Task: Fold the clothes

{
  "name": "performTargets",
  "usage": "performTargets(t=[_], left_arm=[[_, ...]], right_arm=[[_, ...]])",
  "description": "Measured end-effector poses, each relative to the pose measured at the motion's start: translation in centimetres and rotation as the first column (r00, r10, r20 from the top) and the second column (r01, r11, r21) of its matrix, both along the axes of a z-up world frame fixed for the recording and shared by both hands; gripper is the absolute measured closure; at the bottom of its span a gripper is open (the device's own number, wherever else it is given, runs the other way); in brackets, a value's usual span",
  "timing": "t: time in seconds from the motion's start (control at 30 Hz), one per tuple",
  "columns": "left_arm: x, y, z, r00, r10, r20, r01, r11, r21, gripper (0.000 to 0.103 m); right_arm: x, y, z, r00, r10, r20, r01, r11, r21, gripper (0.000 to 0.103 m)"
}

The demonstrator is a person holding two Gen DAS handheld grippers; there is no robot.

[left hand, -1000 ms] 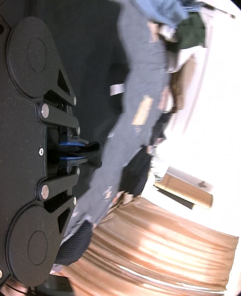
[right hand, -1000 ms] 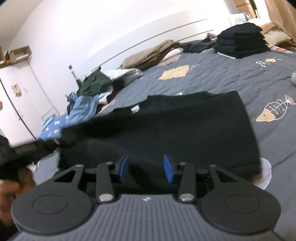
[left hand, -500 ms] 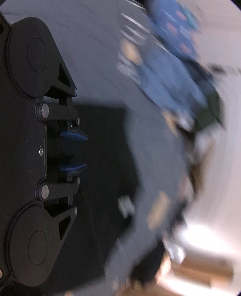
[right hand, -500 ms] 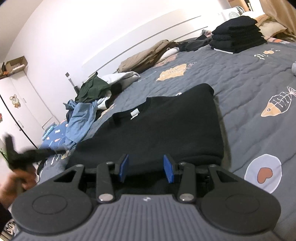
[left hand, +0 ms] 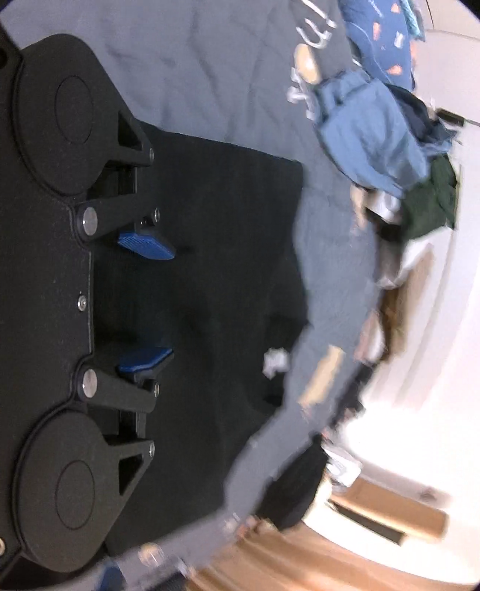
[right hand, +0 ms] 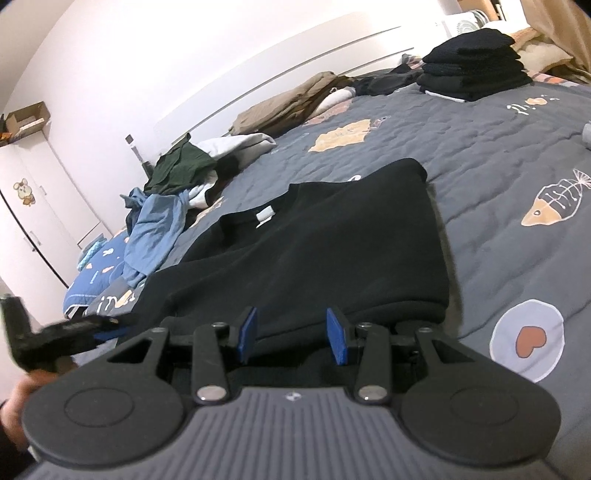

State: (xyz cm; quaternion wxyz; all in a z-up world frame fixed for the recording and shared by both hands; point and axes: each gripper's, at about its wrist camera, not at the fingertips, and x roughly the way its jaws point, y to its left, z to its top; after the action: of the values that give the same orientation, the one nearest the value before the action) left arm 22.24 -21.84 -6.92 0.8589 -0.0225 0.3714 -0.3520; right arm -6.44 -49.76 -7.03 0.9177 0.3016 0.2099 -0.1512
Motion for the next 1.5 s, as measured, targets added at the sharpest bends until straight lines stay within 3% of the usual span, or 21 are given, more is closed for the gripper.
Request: performTargets(t=[0.07, 0.1, 0.17, 0.27, 0.43, 0.5, 0.6, 0.67, 0.73, 0.8, 0.93, 1.03, 1.17, 1.37, 1.47, 1.5], left_arm=[[0.7, -0.1, -1.8, 0.998, 0.002, -0.062, -0.001, 1.000, 0.020, 0.068], [0.4, -0.1, -2.1, 0.999, -0.011, -0.045, 0.012, 1.000, 0.020, 0.070], [0.5, 0.9, -2.0, 0.999, -0.016, -0.038, 0.015, 1.000, -0.008, 0.087], [0.5, 2.2, -1.6, 1.000, -0.024, -0.015, 0.023, 0.999, -0.044, 0.094], [0.0, 3.2, 0.5, 0.997, -0.019, 0.073, 0.023, 0.998, -0.060, 0.095], [0.2, 2.6, 0.4, 0.998, -0.003, 0.062, 0.006, 0.999, -0.048, 0.094], [1.1, 1.9, -0.5, 0.999, -0.004, -0.047, 0.004, 1.000, -0.006, 0.084], [1.5, 2.4, -0.5, 0.999, 0.009, -0.047, -0.011, 0.999, -0.037, 0.064], [2.1, 3.5, -0.1, 0.997, 0.066, -0.034, -0.069, 0.993, -0.099, 0.050], [3.5, 4.1, -0.1, 0.991, 0.090, -0.094, -0.104, 0.982, -0.156, 0.050], [4.9, 2.0, -0.4, 0.994, 0.081, -0.075, -0.085, 0.995, -0.061, 0.052], [5.0, 0.2, -1.2, 0.996, 0.028, -0.080, -0.030, 0.999, -0.035, 0.054], [5.0, -1.0, -1.8, 0.999, 0.031, -0.039, -0.030, 1.000, 0.007, 0.090], [5.2, -1.0, 0.6, 0.996, 0.041, 0.076, -0.038, 0.999, -0.037, 0.096], [4.9, -1.8, 2.5, 0.983, 0.051, 0.177, -0.036, 0.996, -0.084, 0.096], [5.4, -2.3, 2.7, 0.987, 0.035, 0.158, -0.024, 0.997, -0.075, 0.096]], right_arm=[[0.1, 0.1, 0.0, 1.000, 0.010, -0.006, -0.010, 1.000, -0.003, 0.062], [0.2, 0.0, -0.1, 1.000, 0.012, -0.010, -0.012, 1.000, -0.002, 0.062], [0.3, -0.1, -0.1, 1.000, 0.013, -0.013, -0.013, 1.000, 0.003, 0.062], [0.3, -0.2, -0.1, 1.000, 0.010, -0.014, -0.010, 1.000, 0.012, 0.062], [0.1, -0.3, -0.1, 1.000, 0.005, -0.011, -0.005, 1.000, 0.014, 0.062], [0.1, -0.4, -0.1, 1.000, 0.001, -0.014, -0.001, 1.000, 0.017, 0.062], [0.0, -0.5, -0.1, 1.000, -0.002, -0.017, 0.002, 1.000, 0.020, 0.062], [-0.1, -0.5, 0.0, 1.000, -0.001, -0.018, 0.001, 1.000, 0.021, 0.062], [0.0, -0.5, 0.0, 1.000, 0.003, -0.018, -0.003, 1.000, 0.020, 0.062], [0.1, -0.5, -0.1, 1.000, 0.008, -0.023, -0.008, 1.000, 0.021, 0.062], [0.4, -0.3, -0.3, 0.999, 0.021, -0.035, -0.020, 1.000, 0.018, 0.062], [0.5, -0.2, -0.3, 0.999, 0.023, -0.031, -0.023, 0.999, 0.024, 0.062], [0.6, 0.1, -0.1, 0.999, 0.037, -0.023, -0.036, 0.999, 0.024, 0.062], [1.0, 1.2, 0.5, 0.995, 0.103, 0.002, -0.103, 0.995, 0.010, 0.062], [1.1, 1.7, 0.5, 0.993, 0.119, -0.002, -0.119, 0.993, -0.008, 0.062], [1.1, 1.7, 0.5, 0.993, 0.122, -0.006, -0.122, 0.992, -0.009, 0.062]])
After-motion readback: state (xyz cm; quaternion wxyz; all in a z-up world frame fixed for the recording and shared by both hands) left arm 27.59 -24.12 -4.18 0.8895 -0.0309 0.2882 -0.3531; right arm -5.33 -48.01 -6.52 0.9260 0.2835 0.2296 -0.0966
